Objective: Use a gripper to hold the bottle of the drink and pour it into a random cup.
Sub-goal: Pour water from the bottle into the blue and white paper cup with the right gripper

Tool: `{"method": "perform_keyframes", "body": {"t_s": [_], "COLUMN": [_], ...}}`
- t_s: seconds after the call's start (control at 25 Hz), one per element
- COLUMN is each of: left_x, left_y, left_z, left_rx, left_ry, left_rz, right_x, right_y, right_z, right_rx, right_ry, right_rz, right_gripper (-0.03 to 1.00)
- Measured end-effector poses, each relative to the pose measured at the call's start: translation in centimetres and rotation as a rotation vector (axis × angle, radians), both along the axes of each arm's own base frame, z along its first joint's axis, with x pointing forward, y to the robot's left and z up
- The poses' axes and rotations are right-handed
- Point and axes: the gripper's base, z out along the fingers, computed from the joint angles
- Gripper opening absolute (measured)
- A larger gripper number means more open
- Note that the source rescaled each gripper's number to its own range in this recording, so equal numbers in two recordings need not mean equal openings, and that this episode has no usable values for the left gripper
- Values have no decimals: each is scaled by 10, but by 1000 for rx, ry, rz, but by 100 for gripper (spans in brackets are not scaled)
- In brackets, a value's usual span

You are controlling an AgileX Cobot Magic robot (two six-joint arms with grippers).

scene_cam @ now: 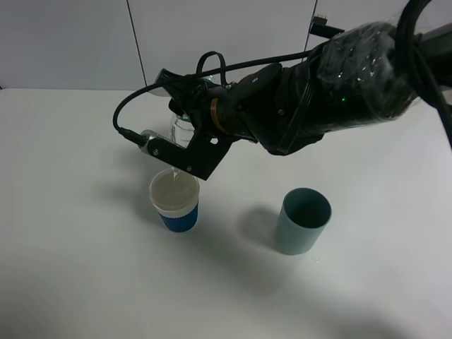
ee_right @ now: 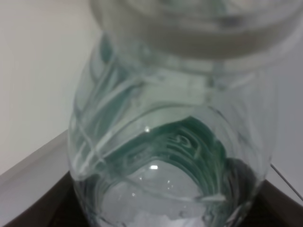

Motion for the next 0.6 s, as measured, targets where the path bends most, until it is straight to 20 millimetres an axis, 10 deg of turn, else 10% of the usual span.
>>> {"method": "perform_keyframes", "body": {"t_s": [0.6], "left_x": [0], "left_y": [0], "left_z": [0], "left_rx": [0], "left_ry": [0], "left_rz": [0], "right_x": [0], "right_y": [0], "right_z": [0], "right_rx": [-9], "right_ry": [-6], "right_rz": [3], "right_gripper": [0]}}
